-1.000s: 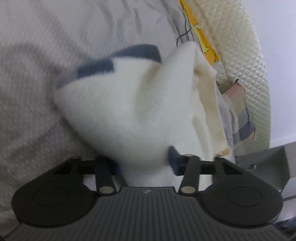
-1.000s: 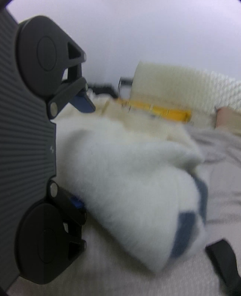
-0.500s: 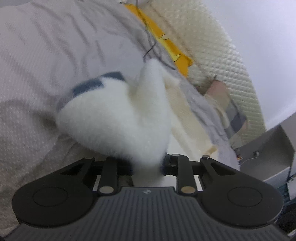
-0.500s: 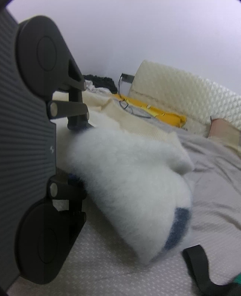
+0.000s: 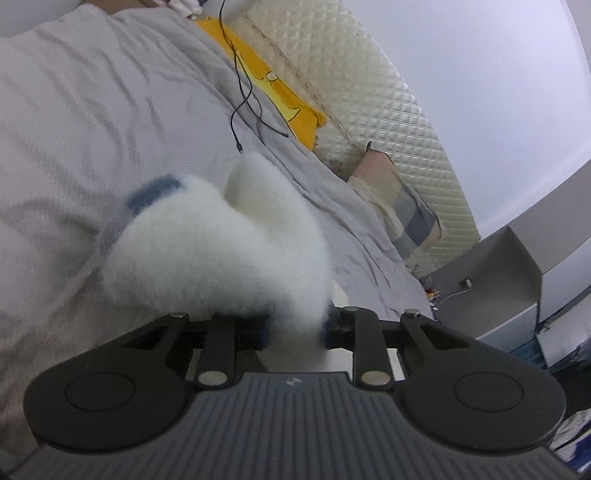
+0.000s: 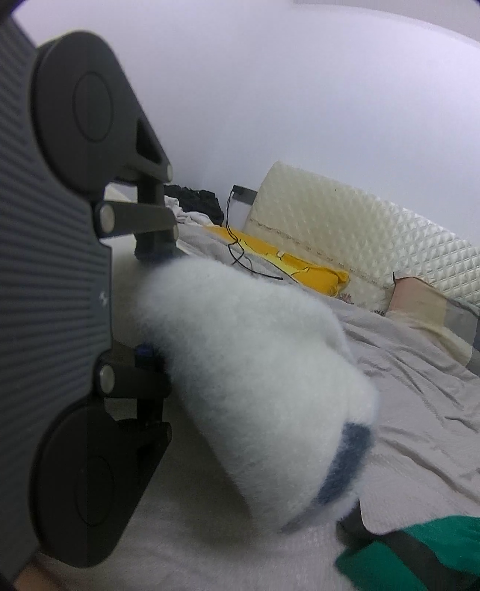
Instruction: Fold large clothes
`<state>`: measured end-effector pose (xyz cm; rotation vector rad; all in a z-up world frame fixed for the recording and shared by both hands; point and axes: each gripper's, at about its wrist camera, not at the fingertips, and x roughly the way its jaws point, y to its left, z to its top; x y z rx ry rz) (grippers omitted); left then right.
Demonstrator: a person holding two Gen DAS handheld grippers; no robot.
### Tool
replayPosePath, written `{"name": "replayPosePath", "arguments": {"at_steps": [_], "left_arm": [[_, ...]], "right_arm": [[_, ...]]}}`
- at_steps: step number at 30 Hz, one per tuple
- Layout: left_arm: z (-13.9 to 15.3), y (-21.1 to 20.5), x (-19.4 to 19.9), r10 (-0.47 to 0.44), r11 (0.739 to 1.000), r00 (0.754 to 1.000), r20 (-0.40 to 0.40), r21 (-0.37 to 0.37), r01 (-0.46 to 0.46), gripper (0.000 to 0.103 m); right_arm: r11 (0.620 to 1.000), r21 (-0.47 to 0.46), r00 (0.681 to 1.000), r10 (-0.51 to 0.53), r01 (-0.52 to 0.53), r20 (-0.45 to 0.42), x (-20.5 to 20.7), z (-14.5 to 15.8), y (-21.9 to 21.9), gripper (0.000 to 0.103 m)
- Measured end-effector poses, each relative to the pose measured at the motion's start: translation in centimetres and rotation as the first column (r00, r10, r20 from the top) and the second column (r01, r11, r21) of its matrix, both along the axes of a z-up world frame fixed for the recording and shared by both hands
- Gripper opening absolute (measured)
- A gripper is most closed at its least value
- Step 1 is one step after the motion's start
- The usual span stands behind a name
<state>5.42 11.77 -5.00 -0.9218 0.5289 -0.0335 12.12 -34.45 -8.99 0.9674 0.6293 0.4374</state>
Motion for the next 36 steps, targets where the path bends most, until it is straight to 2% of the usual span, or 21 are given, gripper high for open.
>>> {"name": "replayPosePath", "arguments": {"at_steps": [6, 14, 18, 21, 24, 28, 31, 36], "left_arm": [[-0.5, 0.0, -2.3, -0.024, 1.0, 1.0, -0.012, 0.003, 0.024, 0.03], [-0.6, 0.0, -1.2, -0.037, 0.999, 0.999, -0.024, 0.011, 0.038, 0.038], [-0.6, 0.2, -0.5, -0.051, 0.999, 0.999, -0.005, -0.005, 0.051, 0.052], [-0.3, 0.2, -0.1, -0.058, 0.998, 0.998, 0.01, -0.012, 0.058, 0.055], [0.2, 0.0, 0.3, -0.063, 0.998, 0.998, 0.019, 0.01, 0.063, 0.056], [0.8, 0.1, 1.7, -0.071, 0.997, 0.996, 0.045, 0.042, 0.069, 0.058], [1.3, -0.3, 3.6, -0.073, 0.99, 0.996, 0.051, 0.123, 0.066, 0.058], [1.6, 0.1, 7.1, -0.088, 0.989, 0.995, 0.043, 0.127, 0.082, 0.058]], "right_arm": [[1.0, -0.004, 1.0, 0.001, -0.001, -0.021, -1.4, -0.1, -0.3, 0.043], [1.0, -0.006, 0.999, 0.007, -0.008, -0.036, -1.2, -0.4, -0.5, 0.045], [0.999, 0.051, 0.999, 0.011, -0.009, -0.036, -1.3, -0.9, -0.9, 0.054], [0.997, 0.074, 0.999, 0.023, -0.022, -0.023, -0.9, -0.8, -1.0, 0.064], [0.997, 0.066, 0.999, 0.033, -0.033, -0.001, -0.6, -0.4, -0.8, 0.065], [0.996, 0.073, 0.999, 0.04, -0.041, 0.024, 0.8, 0.1, -0.5, 0.065], [0.995, 0.071, 0.997, 0.061, -0.064, 0.044, 2.7, 0.5, -0.1, 0.065], [0.997, 0.039, 0.998, 0.058, -0.059, 0.04, 6.3, 0.9, 0.7, 0.065]]}}
